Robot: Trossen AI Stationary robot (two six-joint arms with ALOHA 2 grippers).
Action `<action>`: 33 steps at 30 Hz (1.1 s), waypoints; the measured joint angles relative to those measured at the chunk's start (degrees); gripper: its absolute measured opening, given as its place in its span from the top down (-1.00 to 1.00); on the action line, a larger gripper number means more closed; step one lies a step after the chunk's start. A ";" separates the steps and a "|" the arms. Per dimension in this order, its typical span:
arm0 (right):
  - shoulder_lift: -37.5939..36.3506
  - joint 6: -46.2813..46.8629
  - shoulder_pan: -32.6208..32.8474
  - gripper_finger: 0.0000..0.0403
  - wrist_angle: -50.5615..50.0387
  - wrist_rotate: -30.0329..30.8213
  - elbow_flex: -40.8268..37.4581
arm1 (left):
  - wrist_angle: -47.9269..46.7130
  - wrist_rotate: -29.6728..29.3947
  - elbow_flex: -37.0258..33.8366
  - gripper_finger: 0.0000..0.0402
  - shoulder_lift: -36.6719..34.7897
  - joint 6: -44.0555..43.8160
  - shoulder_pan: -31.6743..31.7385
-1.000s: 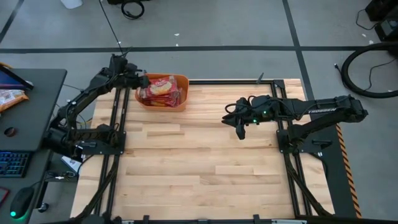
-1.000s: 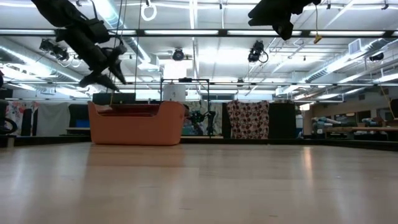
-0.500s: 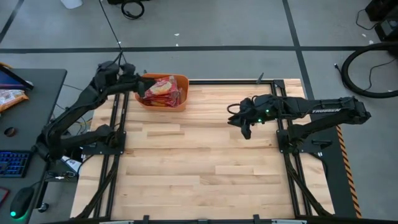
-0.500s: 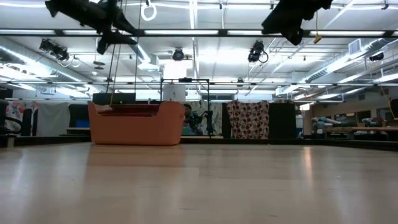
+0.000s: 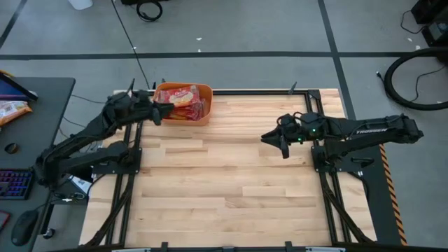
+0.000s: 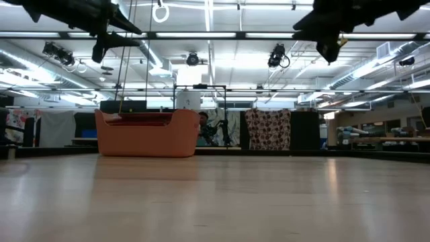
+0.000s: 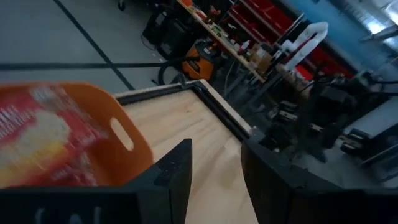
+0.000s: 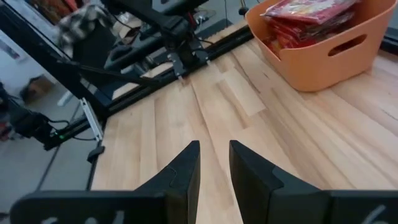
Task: Sort popcorn bags into baskets
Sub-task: Return to Home Position
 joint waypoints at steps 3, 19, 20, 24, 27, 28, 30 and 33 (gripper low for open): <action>-3.23 1.70 0.00 0.55 1.51 0.02 -3.20 | 3.51 -3.23 -4.08 0.30 -1.83 -3.86 -3.67; -19.91 10.86 0.00 0.55 2.55 3.01 -15.29 | 14.23 -15.75 -16.46 0.30 -3.67 -14.47 -17.91; -20.66 10.99 0.00 0.55 2.57 3.01 -15.55 | 14.35 -15.90 -17.07 0.30 -3.67 -14.96 -18.42; -23.51 11.06 0.00 0.55 2.65 2.99 -16.34 | 15.13 -15.92 -19.90 0.30 -3.67 -17.62 -19.96; -25.56 11.06 0.00 0.55 2.87 2.97 -16.79 | 15.61 -15.88 -21.75 0.30 -3.67 -19.18 -20.49; -26.20 11.07 0.00 0.55 2.88 2.97 -16.94 | 16.19 -15.81 -22.42 0.30 -3.67 -19.64 -20.50; -27.32 11.74 -0.02 0.55 2.89 3.00 -17.29 | 17.35 -15.71 -23.27 0.30 -3.67 -20.23 -20.50; -29.12 13.13 -0.04 0.55 2.88 3.80 -18.18 | 18.48 -15.71 -23.98 0.30 -3.67 -20.15 -20.50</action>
